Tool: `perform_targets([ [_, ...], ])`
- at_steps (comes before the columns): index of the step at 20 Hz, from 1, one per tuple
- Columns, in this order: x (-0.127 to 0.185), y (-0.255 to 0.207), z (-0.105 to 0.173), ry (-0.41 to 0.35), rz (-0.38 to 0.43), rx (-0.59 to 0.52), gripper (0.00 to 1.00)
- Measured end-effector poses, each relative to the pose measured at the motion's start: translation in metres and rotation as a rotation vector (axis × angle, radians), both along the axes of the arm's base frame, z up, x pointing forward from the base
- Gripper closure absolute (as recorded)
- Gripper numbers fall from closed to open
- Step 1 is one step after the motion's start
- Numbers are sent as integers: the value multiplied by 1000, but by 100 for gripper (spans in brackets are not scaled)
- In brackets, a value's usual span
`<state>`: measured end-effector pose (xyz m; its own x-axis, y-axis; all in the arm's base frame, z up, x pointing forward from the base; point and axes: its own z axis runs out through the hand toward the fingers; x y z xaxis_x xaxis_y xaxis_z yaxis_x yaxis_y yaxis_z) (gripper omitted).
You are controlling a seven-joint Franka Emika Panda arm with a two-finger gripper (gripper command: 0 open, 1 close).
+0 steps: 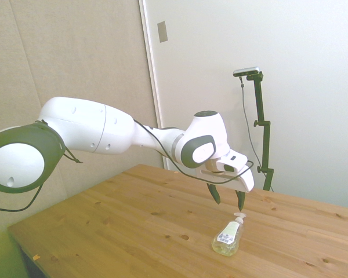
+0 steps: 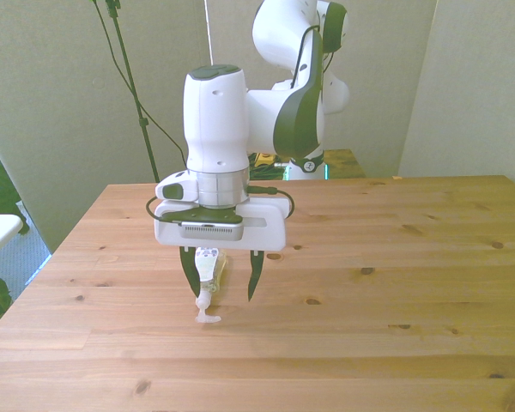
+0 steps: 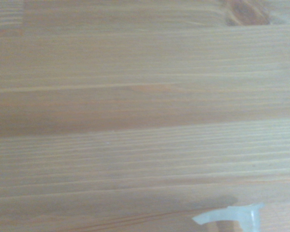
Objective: Stand the sanitizer
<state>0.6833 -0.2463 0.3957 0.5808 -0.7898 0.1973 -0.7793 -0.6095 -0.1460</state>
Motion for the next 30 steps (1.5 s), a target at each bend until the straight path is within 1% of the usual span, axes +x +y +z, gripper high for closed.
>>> perform_targets([
  [9, 18, -10, -27, 25, -4, 6, 0],
  [14, 15, -24, -32, 34, -26, 15, 0],
  [15, 14, -26, -33, 36, -30, 18, 100],
  [19, 12, -31, -41, 49, -36, 29, 100],
  [25, 19, -33, -41, 30, -45, 49, 100],
  [30, 21, -38, -40, 53, -51, 88, 100],
])
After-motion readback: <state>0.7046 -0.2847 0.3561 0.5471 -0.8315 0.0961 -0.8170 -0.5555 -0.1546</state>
